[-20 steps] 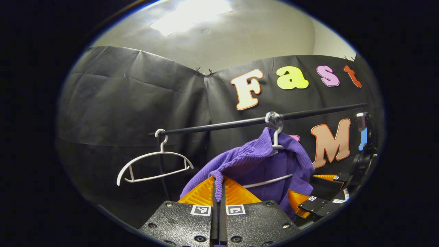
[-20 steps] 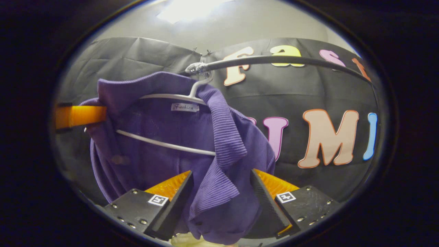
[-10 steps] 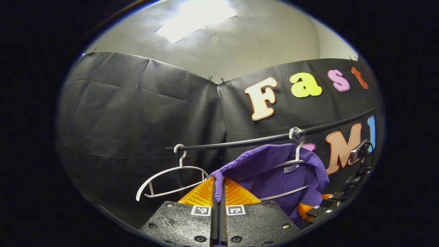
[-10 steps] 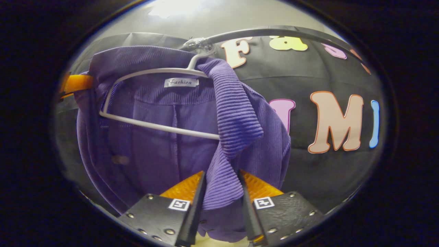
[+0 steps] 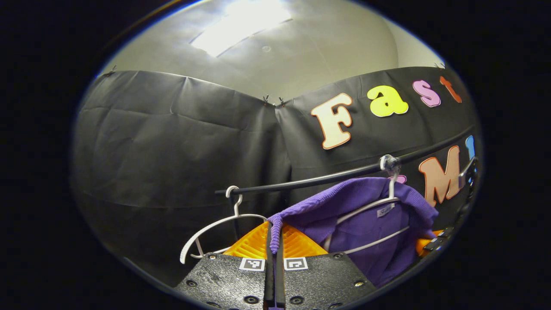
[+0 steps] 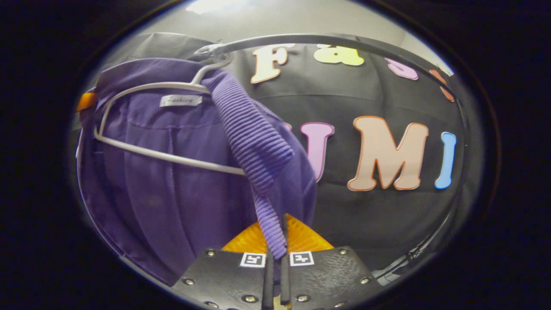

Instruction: Grasp the clothes on the hanger with both hands and then place them into the laundry hamper below.

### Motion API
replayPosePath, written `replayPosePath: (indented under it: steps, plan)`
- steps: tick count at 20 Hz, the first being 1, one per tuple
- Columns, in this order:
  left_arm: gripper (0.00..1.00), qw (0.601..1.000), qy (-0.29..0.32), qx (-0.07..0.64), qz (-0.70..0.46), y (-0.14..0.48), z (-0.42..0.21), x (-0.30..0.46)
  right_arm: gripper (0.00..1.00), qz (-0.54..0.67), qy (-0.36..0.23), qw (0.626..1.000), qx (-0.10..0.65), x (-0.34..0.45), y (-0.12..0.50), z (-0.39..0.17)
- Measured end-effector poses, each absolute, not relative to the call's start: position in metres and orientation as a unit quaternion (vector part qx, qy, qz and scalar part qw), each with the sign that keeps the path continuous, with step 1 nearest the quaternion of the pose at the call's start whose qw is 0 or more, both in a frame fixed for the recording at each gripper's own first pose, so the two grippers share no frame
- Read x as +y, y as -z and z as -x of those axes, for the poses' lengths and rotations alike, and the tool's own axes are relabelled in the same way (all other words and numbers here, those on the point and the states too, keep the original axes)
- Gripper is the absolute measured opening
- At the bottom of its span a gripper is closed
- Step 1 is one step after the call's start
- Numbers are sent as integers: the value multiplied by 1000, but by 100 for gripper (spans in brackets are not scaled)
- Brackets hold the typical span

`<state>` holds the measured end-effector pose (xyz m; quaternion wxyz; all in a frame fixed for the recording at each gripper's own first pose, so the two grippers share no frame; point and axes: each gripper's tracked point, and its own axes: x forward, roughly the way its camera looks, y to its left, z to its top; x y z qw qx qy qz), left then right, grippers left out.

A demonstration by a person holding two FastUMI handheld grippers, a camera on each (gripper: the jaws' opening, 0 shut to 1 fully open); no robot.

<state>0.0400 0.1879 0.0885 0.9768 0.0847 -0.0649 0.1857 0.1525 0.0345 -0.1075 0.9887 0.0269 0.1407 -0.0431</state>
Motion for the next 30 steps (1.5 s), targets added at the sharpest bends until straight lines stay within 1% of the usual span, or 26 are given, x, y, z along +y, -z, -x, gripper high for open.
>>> replayPosePath:
  steps: [1,2,4,5,6,7,8,10,11,12,13,15,16,17,18,19,20,24,27,28,29,30]
  plan:
    - [2,976,-187,-66,-88,-89,-41,193,6,-21,55,989,133,24,103,-154]
    - [0,976,-186,-66,-89,-89,-44,195,6,-17,63,990,127,16,98,-157]
    - [4,976,-184,-66,-92,-88,-49,198,6,-14,75,990,116,1,90,-163]
    - [0,976,-184,-68,-96,-88,-50,201,6,-14,80,990,113,-4,87,-163]
    - [2,975,-184,-69,-103,-89,-51,202,9,-13,86,990,109,-11,84,-164]
    - [0,974,-183,-71,-110,-90,-53,203,6,-13,90,990,105,-15,83,-165]
    - [0,974,-181,-72,-114,-91,-54,204,6,-11,95,990,102,-21,80,-167]
    - [1,975,-177,-73,-111,-90,-57,204,6,-5,105,990,90,-30,72,-168]
    - [4,976,-175,-73,-108,-90,-58,205,6,-3,109,991,83,-35,68,-169]
    - [4,977,-173,-71,-104,-90,-60,207,4,-1,112,991,78,-39,63,-172]
    - [4,977,-172,-71,-101,-88,-61,208,3,0,113,991,74,-41,61,-174]
    - [0,978,-169,-71,-99,-88,-64,210,6,1,113,991,70,-45,59,-177]
    - [0,978,-167,-72,-101,-87,-66,211,6,5,114,991,67,-46,57,-179]
    - [1,978,-166,-74,-104,-87,-68,212,9,9,115,991,63,-47,57,-178]
    - [4,978,-164,-76,-106,-87,-70,213,4,10,116,991,62,-48,56,-179]
    - [0,978,-163,-77,-108,-85,-73,215,6,10,117,991,59,-49,54,-180]
    - [1,978,-161,-78,-108,-83,-75,217,6,7,118,991,56,-50,52,-180]
    - [0,978,-154,-81,-112,-76,-87,226,6,0,117,992,53,-51,50,-181]
    - [2,977,-142,-97,-129,-76,-94,228,6,2,116,992,54,-51,51,-180]
    - [4,976,-139,-103,-131,-75,-97,230,6,0,116,992,54,-51,52,-181]
    - [1,976,-138,-106,-131,-73,-100,233,6,-2,116,992,54,-52,52,-183]
    - [4,977,-137,-105,-126,-69,-104,237,6,-3,115,992,55,-52,51,-183]
